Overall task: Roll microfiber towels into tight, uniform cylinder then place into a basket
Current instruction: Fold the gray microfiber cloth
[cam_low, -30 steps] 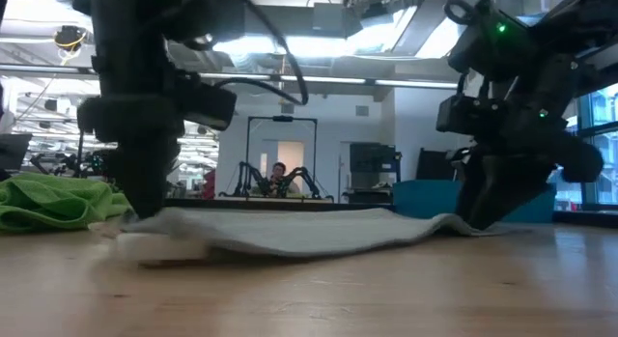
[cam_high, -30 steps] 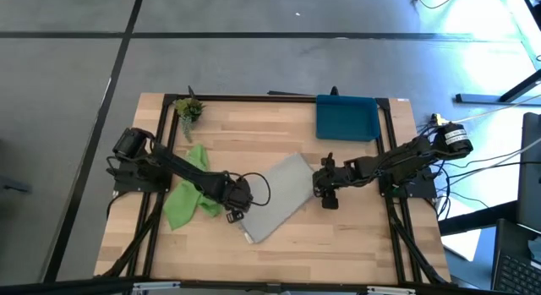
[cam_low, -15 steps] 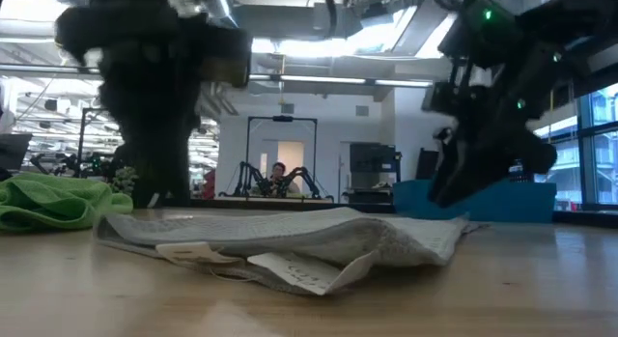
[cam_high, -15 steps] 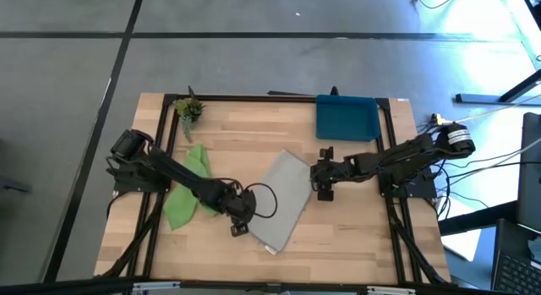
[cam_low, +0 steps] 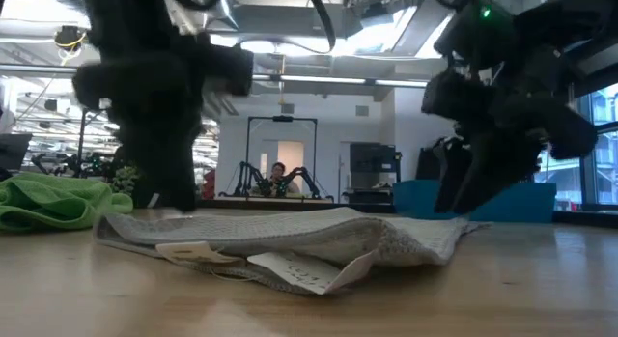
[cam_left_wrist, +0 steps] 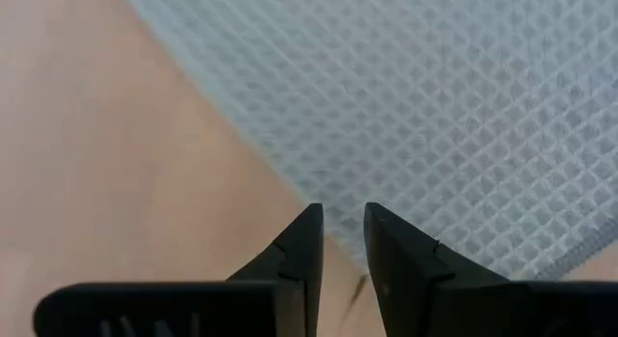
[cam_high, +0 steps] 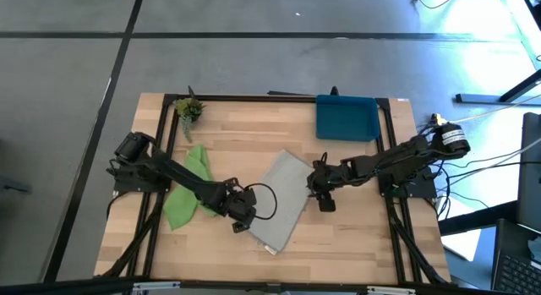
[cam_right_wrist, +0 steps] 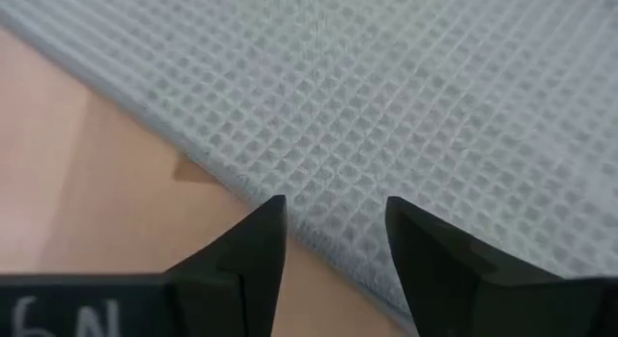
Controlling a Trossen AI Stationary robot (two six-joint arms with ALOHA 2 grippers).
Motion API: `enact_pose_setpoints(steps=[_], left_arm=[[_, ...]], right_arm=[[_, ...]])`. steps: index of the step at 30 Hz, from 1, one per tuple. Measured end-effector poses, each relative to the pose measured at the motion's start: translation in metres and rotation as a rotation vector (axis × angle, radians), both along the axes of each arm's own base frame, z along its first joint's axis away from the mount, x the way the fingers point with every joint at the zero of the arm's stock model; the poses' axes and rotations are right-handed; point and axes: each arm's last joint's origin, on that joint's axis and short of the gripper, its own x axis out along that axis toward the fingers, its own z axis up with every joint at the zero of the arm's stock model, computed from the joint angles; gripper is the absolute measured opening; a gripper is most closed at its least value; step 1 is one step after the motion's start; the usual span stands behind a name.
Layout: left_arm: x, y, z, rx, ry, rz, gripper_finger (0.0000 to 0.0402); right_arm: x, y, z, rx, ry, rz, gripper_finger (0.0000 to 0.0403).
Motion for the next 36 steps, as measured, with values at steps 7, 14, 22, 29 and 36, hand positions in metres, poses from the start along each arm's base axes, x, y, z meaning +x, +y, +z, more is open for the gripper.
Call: enact_pose_setpoints(steps=[7,14,22,29,36], left_arm=[[0.003,-0.008,-0.011,-0.055,0.003,-0.022,0.0071],[0.010,-0.025,-0.008,-0.140,-0.114,-0.067,0.0071],[0.011,-0.026,-0.001,-0.105,-0.174,-0.073,0.0071],[0.010,-0.023,0.022,-0.017,-0.208,-0.105,0.0071],[0.009,-0.022,0.003,0.006,-0.149,-0.099,0.0071]], right_arm=[[0.007,-0.009,-0.017,-0.039,0.041,-0.031,0.0180],[0.013,-0.021,-0.020,-0.083,-0.007,-0.050,0.0180],[0.011,-0.029,-0.012,-0.141,-0.040,-0.016,0.0180],[0.005,-0.015,0.015,-0.130,-0.136,0.035,0.0180],[0.003,0.012,0.018,-0.018,-0.163,0.201,0.0180]])
